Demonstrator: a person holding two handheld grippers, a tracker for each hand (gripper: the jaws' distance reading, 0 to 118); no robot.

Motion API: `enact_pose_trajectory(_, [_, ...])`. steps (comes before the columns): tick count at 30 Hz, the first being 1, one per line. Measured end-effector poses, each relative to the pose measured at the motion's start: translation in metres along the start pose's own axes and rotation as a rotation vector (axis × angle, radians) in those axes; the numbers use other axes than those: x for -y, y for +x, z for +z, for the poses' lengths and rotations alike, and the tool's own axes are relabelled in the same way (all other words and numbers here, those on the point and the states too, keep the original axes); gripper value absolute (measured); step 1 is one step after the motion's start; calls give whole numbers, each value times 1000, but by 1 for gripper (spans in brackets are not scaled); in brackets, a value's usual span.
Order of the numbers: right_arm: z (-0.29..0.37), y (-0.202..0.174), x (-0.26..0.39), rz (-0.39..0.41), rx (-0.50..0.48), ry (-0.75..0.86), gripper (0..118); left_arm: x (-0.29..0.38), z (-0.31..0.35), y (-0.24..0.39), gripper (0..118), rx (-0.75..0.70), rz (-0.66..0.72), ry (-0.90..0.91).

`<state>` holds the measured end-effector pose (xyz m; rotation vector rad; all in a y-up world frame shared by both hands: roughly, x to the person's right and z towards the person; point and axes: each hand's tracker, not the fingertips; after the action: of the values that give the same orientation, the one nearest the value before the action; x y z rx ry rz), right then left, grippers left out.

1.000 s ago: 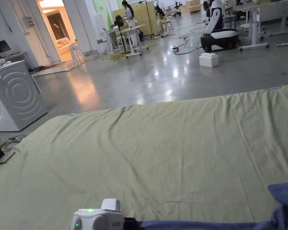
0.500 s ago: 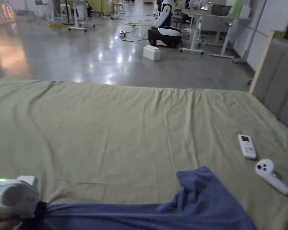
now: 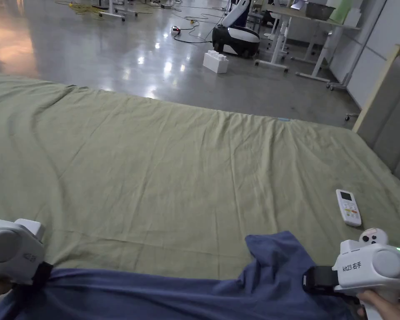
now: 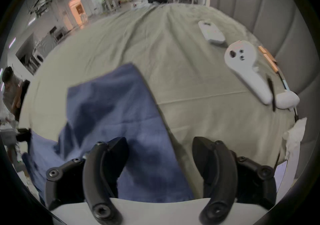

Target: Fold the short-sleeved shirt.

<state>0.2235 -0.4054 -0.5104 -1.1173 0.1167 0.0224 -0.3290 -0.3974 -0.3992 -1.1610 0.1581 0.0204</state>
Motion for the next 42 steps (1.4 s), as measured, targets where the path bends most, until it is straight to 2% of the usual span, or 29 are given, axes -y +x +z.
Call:
enact_pose_trajectory(1, [-6, -6, -1, 38, 57, -39, 84, 1, 0, 1, 14, -5, -4, 1])
enact_pose_trajectory(2, [-3, -15, -2, 74, 84, -4, 80, 2, 1, 3, 14, -12, -9, 3])
enact_pose_trajectory(3, [-1, -21, -4, 80, 102, 1, 65, 3, 1, 6, 14, -21, -17, 6])
enact_pose_trajectory(4, [5, -22, -1, 88, 99, 10, 36, 1, 0, 5, 14, -28, -31, 12])
enact_pose_trajectory(5, [9, -24, 1, 129, 103, 37, 6, 2, 0, 6, 13, -33, -38, 16])
enact_pose_trajectory(6, [22, -22, 4, 139, 58, 29, 1, 4, 3, 7, 12, -39, -54, 27])
enact_pose_trajectory(8, [31, -23, 10, 131, -19, 39, 1, 4, 2, -1, 8, -33, -108, 59])
enact_pose_trajectory(9, [38, -23, 15, 141, -27, 48, 1, 5, 12, -5, 8, -16, -151, 76])
enact_pose_trajectory(11, [84, -28, 34, 197, -22, 191, 1, 9, 45, -24, 8, 51, -58, 181])
enact_pose_trajectory(12, [102, -25, 43, 193, -42, 232, 1, 15, 63, -35, 8, 119, -3, 227])
enact_pose_trajectory(14, [140, -16, 70, 130, -98, 283, 1, 35, 100, -61, 8, 228, 82, 330])
enact_pose_trajectory(16, [176, -8, 100, 124, -114, 318, 1, 61, 130, -80, 8, 286, 86, 362])
enact_pose_trajectory(18, [204, 1, 136, 148, -82, 348, 1, 105, 152, -80, 8, 292, 30, 349])
enact_pose_trajectory(19, [210, 6, 150, 144, -84, 356, 1, 122, 155, -82, 8, 287, 32, 347])
enact_pose_trajectory(21, [217, 8, 179, 84, -96, 354, 1, 157, 146, -85, 8, 336, 20, 318])
enact_pose_trajectory(27, [172, -1, 220, 94, -62, 235, 1, 212, 105, -58, 8, 337, 81, 199])
enact_pose_trajectory(29, [160, -3, 228, 75, -53, 227, 1, 219, 101, -61, 8, 313, 98, 225])
enact_pose_trajectory(30, [156, -2, 229, 40, -69, 212, 5, 221, 103, -61, 11, 325, 112, 245])
enact_pose_trajectory(31, [155, 2, 234, 20, -82, 221, 23, 221, 102, -67, 25, 318, 124, 268])
enact_pose_trajectory(32, [156, 4, 235, 3, -76, 246, 45, 220, 103, -73, 44, 312, 128, 279])
enact_pose_trajectory(33, [159, 6, 235, -11, -67, 263, 71, 219, 109, -76, 70, 284, 137, 302])
enact_pose_trajectory(34, [164, 7, 236, -21, -66, 289, 94, 219, 118, -78, 91, 254, 145, 334])
enact_pose_trajectory(35, [178, 4, 242, -24, -39, 320, 96, 219, 128, -82, 91, 221, 153, 348])
enact_pose_trajectory(37, [205, 7, 242, -15, -2, 369, 85, 225, 162, -90, 91, 237, 182, 431])
enact_pose_trajectory(39, [241, 7, 245, 10, 2, 481, 85, 228, 203, -96, 91, 233, 211, 560])
enact_pose_trajectory(42, [306, -6, 248, 39, -27, 681, 86, 237, 276, -85, 91, 150, 164, 805])
